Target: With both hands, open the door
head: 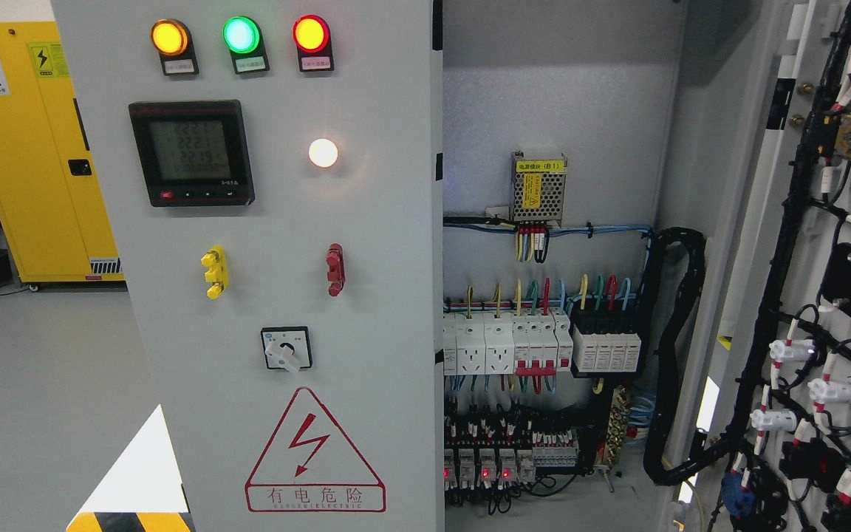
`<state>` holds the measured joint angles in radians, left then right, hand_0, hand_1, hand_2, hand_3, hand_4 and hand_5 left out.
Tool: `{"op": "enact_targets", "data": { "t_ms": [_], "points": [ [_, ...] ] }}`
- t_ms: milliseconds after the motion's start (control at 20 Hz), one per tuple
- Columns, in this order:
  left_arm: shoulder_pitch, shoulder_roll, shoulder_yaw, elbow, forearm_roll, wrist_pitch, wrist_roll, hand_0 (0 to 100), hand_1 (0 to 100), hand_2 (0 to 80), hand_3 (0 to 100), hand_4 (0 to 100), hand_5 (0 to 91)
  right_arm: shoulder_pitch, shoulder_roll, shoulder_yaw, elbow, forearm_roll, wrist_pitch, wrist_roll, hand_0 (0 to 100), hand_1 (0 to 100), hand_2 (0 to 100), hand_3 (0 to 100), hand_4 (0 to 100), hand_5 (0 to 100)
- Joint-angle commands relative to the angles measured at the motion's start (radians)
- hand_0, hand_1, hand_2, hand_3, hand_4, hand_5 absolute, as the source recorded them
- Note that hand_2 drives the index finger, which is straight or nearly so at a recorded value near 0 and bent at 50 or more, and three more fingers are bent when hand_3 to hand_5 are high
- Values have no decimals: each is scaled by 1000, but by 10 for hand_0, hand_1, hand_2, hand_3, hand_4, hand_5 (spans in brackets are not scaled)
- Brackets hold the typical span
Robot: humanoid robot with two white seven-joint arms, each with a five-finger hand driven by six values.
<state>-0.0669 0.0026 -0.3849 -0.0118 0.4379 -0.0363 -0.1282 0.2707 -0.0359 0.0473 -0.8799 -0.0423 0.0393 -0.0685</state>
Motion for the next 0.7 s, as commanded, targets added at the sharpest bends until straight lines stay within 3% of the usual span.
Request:
{"op": "enact_targets", "data": {
  "t_ms": [0,651],
  "points": [
    [-1,-29,1,44,-51,1,2,0,0,0,54,0,0,38,-19,244,-736,1,1,4,217,78,0,0,0,0],
    [1,-38,5,38,-61,-1,-1,0,0,0,55,0,0,-85,18,270,-1082,-2,-32,3,217,76,0,0,0,0]
  ]
}}
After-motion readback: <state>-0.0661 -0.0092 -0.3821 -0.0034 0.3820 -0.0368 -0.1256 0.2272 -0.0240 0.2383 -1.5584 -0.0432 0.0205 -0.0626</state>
